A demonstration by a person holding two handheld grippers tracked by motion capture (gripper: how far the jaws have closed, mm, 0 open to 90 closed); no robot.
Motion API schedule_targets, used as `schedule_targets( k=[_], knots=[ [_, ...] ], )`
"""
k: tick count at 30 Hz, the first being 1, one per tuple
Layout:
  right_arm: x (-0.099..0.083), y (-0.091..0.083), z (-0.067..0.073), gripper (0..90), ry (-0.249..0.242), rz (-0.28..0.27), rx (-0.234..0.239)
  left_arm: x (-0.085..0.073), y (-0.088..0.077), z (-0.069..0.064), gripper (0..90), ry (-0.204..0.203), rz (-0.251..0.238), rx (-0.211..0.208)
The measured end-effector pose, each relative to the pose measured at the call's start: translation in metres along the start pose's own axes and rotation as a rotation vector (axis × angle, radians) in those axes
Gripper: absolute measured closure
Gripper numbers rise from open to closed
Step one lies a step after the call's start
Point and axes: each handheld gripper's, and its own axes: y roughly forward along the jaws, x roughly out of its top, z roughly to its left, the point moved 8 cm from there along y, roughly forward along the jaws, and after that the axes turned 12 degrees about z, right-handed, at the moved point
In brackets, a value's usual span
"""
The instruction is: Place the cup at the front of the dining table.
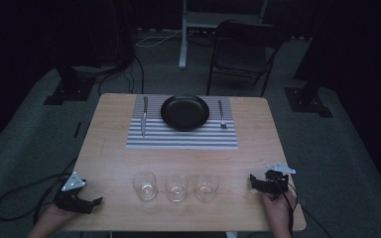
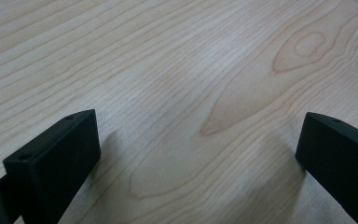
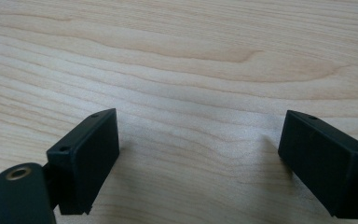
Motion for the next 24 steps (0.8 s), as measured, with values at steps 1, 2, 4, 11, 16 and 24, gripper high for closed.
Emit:
schedule_targets(
  k=[1,2,4,11,16,24],
  knots=[
    [0.0,0.0,0.0,11.7,0.0,0.0,0.0,0.0,0.0,0.0,0.2,0.003,0.008,0.0],
    [0.0,0.0,0.0,11.8,0.0,0.0,0.0,0.0,0.0,0.001,0.2,-0.001,0.011,0.0],
    [0.0,0.0,0.0,11.7,0.0,0.0,0.0,0.001,0.0,0.003,0.2,-0.011,0.003,0.007],
    [0.0,0.0,0.0,11.7,0.001,0.0,0.0,-0.001,0.0,0.003,0.2,0.0,-0.018,-0.001],
    [0.0,0.0,0.0,11.7,0.0,0.0,0.0,-0.003,-0.004,0.0,2.0,0.01,-0.032,0.008],
    [0.0,0.0,0.0,11.7,0.0,0.0,0.0,-0.002,-0.007,-0.007,2.0,0.018,-0.046,-0.004]
  ],
)
